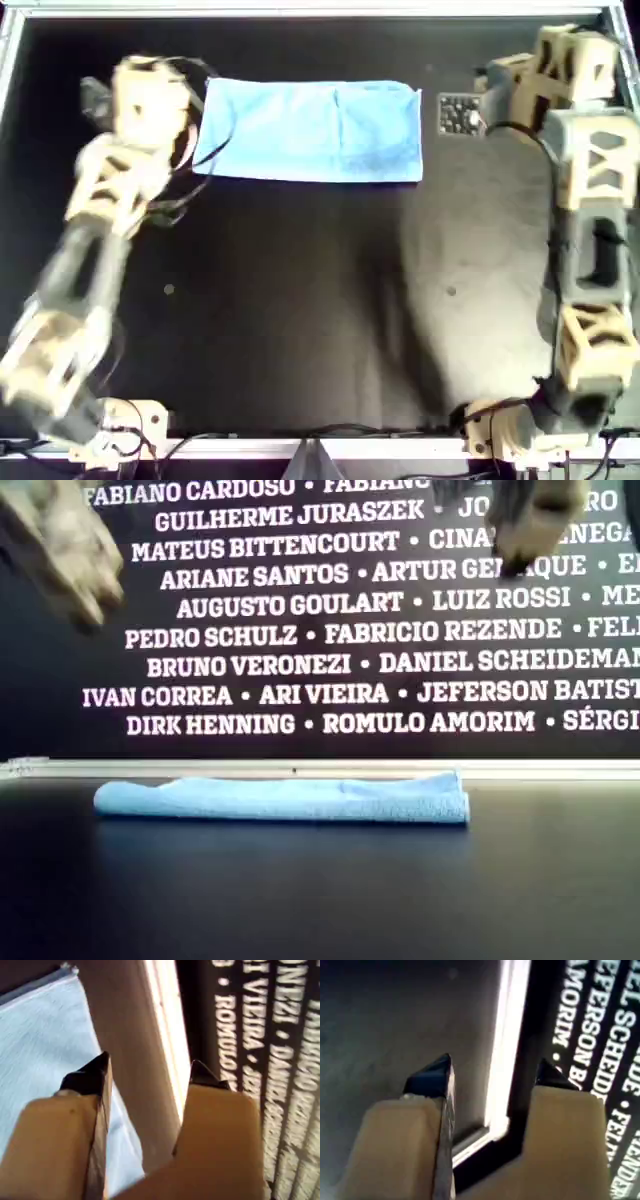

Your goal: Fold a cloth

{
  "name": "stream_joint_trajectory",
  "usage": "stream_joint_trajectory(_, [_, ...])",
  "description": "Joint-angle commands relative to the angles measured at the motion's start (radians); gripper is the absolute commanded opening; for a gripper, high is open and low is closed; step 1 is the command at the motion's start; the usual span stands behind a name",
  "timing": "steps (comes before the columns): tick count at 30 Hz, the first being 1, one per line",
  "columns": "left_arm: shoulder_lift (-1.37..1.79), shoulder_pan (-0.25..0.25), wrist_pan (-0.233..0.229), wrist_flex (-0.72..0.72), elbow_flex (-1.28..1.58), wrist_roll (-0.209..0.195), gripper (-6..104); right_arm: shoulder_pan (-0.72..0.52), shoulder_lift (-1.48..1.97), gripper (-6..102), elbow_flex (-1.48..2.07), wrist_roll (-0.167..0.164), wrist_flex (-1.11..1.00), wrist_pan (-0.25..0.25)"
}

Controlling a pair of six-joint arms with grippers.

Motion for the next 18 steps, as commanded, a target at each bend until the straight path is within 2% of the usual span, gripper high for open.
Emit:
stream_joint_trajectory(1, [0.408,-0.066,-0.011,0.014,0.178,-0.034,55,-0.003,0.156,67,-0.035,-0.006,0.106,-0.005])
stream_joint_trajectory(4, [0.612,-0.097,-0.012,0.017,0.327,-0.089,55,-0.012,0.232,67,-0.034,0.006,0.115,0.009])
stream_joint_trajectory(6, [0.724,-0.098,-0.014,0.018,0.403,-0.107,55,-0.008,0.307,67,-0.032,0.009,0.117,0.002])
stream_joint_trajectory(11, [0.945,-0.098,-0.014,0.018,0.554,-0.107,55,0.006,0.578,67,0.080,0.011,0.117,0.006])
stream_joint_trajectory(13, [1.025,-0.098,-0.014,0.020,0.620,-0.107,55,-0.003,0.732,67,0.222,0.008,0.117,0.009])
stream_joint_trajectory(14, [1.068,-0.098,-0.014,0.020,0.657,-0.107,56,-0.006,0.819,67,0.313,-0.006,0.115,0.009])
stream_joint_trajectory(18, [1.275,-0.098,0.003,0.017,0.838,-0.109,56,-0.005,1.154,67,0.706,-0.009,0.094,0.011])
